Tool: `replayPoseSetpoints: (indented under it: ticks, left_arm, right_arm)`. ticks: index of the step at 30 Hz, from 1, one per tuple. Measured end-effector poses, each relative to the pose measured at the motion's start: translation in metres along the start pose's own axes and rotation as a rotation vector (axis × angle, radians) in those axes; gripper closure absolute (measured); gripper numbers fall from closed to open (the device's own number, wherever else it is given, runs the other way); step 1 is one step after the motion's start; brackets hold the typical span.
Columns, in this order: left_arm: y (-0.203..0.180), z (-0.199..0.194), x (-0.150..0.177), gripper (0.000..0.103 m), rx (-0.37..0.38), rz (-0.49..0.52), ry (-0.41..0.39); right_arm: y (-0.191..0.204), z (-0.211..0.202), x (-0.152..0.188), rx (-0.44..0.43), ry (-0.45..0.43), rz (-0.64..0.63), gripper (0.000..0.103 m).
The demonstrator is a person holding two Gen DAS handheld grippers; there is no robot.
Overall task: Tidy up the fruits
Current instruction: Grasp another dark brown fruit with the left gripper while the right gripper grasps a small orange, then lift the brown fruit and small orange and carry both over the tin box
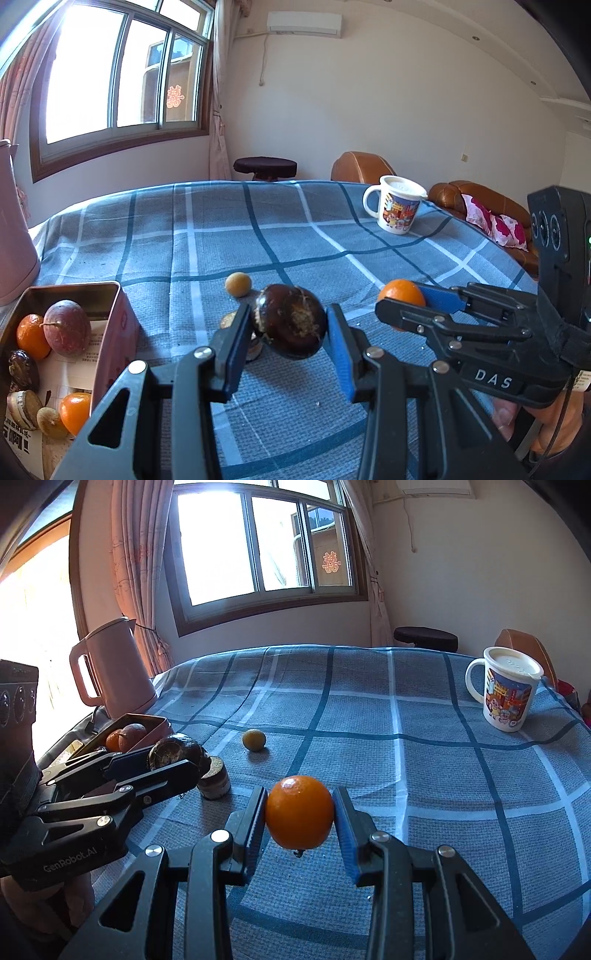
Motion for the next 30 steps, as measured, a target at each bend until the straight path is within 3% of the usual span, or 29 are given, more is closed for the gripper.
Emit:
replayPoseSetpoints:
  ticks: [30]
  left_arm:
    - [-0.009,-0.026,-0.003,0.060,-0.016,0.049,-0.136]
  right_arm:
    - [0.010,-0.028,-0.007,0.032,-0.147,-0.068,0.065]
Point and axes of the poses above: each gripper's, at about its wrist camera, not at the fingertips, and z roughly the way its jaws point, y to its left, x to its underside, the point moved 5 cm from there along z, roughly the way its jaws point, and after that the axes turned 11 degrees about -z, right-handed, at the moved point
